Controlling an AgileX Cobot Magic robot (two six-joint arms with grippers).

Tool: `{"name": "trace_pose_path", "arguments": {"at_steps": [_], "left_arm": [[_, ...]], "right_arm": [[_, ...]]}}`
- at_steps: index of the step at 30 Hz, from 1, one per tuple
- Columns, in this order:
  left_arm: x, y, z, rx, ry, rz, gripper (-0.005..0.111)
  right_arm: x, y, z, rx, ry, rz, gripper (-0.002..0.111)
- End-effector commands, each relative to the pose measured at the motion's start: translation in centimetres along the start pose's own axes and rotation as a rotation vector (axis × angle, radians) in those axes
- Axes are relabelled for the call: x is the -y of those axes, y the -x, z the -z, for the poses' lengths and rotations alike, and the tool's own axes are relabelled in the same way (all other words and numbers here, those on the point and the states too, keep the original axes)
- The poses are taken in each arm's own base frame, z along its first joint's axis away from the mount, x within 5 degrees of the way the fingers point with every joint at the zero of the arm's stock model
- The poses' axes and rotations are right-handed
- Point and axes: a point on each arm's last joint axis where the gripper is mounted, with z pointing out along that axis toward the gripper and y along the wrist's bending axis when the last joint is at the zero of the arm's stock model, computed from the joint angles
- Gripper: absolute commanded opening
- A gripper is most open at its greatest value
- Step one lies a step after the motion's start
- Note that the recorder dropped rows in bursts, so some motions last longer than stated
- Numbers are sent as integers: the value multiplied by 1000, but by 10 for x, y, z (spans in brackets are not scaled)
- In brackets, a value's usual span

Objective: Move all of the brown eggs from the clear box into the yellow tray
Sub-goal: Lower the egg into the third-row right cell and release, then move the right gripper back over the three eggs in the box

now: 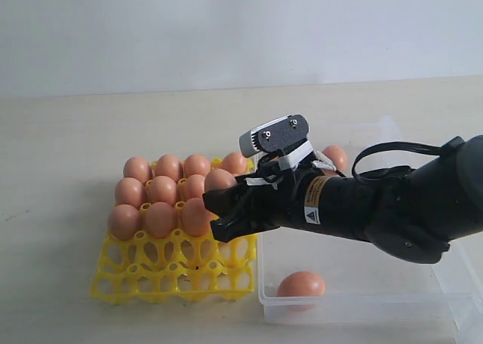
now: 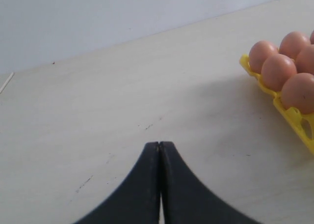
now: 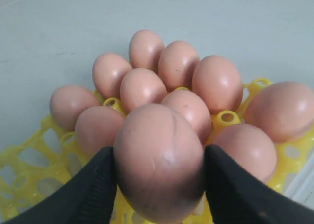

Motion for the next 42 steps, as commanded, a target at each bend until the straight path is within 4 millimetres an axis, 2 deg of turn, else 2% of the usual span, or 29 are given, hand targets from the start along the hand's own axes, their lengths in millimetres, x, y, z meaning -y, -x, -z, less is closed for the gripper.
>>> {"name": "trace_pose_path", "arguments": {"at_steps": [1,4,9,11,14,16,20,25,27,28,30,33,34,36,42], "left_arm": [[0,2,1,21,1,15,0],[0,2,1,21,1,15,0],[0,2,1,21,1,15,0],[0,2,1,21,1,15,0],[0,2,1,21,1,15,0],[0,2,1,21,1,15,0],[0,2,1,21,1,15,0],[0,2,1,21,1,15,0],[0,2,1,21,1,15,0],[0,2,1,21,1,15,0],[0,2,1,21,1,15,0],[0,2,1,21,1,15,0],[0,2,1,21,1,15,0],[0,2,1,21,1,15,0],[0,2,1,21,1,15,0]], "right_arm": [[2,0,1,11,-30,-31,56],[3,-1,1,0,-37,-33,61],[3,-1,2,-5,-42,-32,59],[2,4,6,-8,-54,-26,49],[1,20,22,-42,-108,61,21],[4,39,36,-63,-167,159,0],[17,75,59,-159,-312,267,0],[44,95,67,-416,-462,427,0],[54,103,64,-442,-532,268,3],[61,103,60,-466,-579,152,6],[71,104,54,-486,-633,28,14],[88,102,43,-509,-689,-143,39],[95,100,38,-519,-707,-189,50],[104,98,33,-533,-733,-255,62],[131,85,15,-511,-745,-361,62]]}}
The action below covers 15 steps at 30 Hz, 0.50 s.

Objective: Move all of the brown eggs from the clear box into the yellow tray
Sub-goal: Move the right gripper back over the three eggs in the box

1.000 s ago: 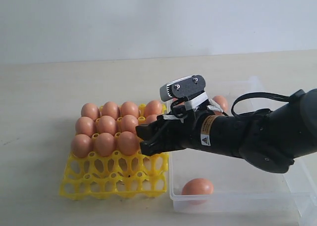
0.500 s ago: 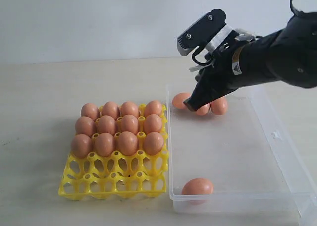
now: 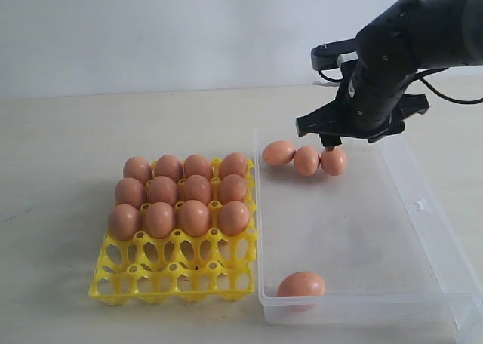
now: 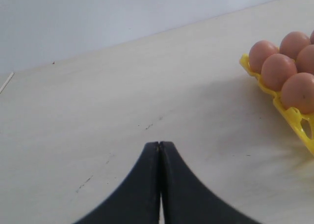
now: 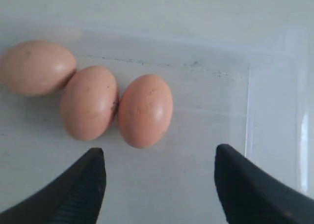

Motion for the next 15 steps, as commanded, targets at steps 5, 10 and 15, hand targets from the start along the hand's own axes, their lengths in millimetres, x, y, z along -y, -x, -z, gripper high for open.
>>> {"name": "trace_pose_path", "arguments": {"at_steps": [5,10,15], "left_arm": [[0,2,1,21,1,15,0],[0,2,1,21,1,15,0],[0,2,1,21,1,15,0]], "right_arm": [[8,12,-36,74,55,-219,62],[8,11,-55,80,71,-272,62],[8,5,-71,53,65,-271,52]]}}
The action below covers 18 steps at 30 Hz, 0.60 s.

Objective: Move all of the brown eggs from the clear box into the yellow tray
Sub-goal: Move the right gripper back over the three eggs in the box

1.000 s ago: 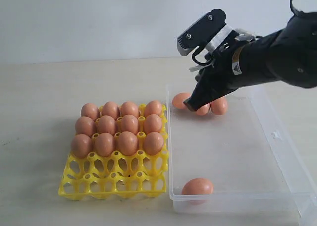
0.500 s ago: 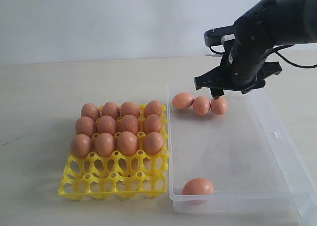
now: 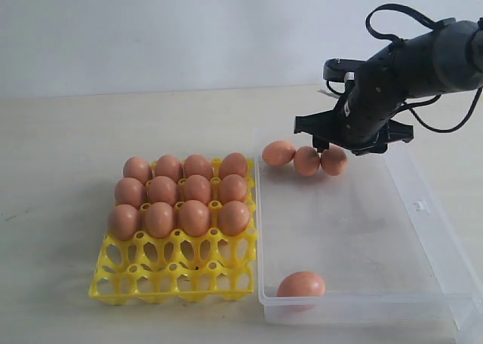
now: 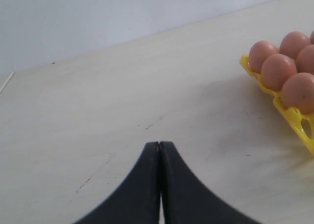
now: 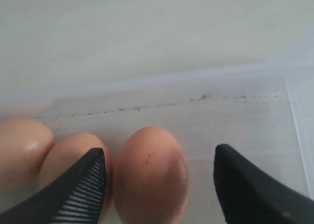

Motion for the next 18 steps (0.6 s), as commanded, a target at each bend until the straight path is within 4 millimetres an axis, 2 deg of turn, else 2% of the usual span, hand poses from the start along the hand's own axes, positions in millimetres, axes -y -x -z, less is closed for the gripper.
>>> {"name": "trace_pose_path", "arguments": {"at_steps": [1,6,7,12,18], "left_arm": [[0,2,1,21,1,15,0],[0,2,1,21,1,15,0],[0,2,1,21,1,15,0],[0,2,1,21,1,15,0],[0,2,1,21,1,15,0]], "right_arm": [[1,-1,-11,0,2,-6,47],[2,-2,-11,-8,-5,30,5],[3,-1,-8,-11,-11,43,0],[2,3,8,22,4,61,0],[-16,-2,51,221,206,100,0]]}}
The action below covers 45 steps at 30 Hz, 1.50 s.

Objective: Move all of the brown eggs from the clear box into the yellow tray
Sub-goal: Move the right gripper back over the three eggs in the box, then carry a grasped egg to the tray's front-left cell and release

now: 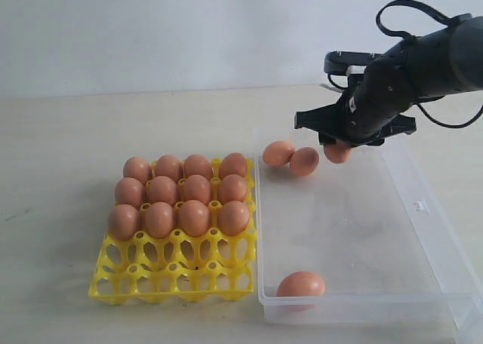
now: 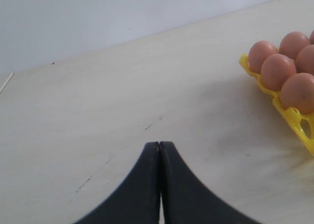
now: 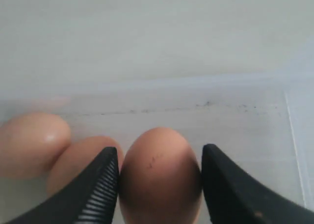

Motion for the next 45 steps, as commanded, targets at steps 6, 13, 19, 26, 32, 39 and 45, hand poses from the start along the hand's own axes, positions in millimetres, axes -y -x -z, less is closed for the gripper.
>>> {"name": "trace_pose_path", "arguments": {"at_steps": [6,13,19,26,32,39,45], "left_arm": [[0,2,1,21,1,15,0],[0,2,1,21,1,15,0],[0,2,1,21,1,15,0],[0,2,1,21,1,15,0],[0,2,1,21,1,15,0],[0,2,1,21,1,15,0],[0,2,1,21,1,15,0]], "right_arm": [[-67,-35,71,414,553,163,0],[-119,-87,85,409,855,305,0],[-153,-131,72,376,1014,470,0],[-169,-157,60,338,1100,502,0],[-182,-157,49,300,1152,486,0],[-184,-162,35,262,1137,454,20],[-183,-161,34,265,1123,425,49]]}}
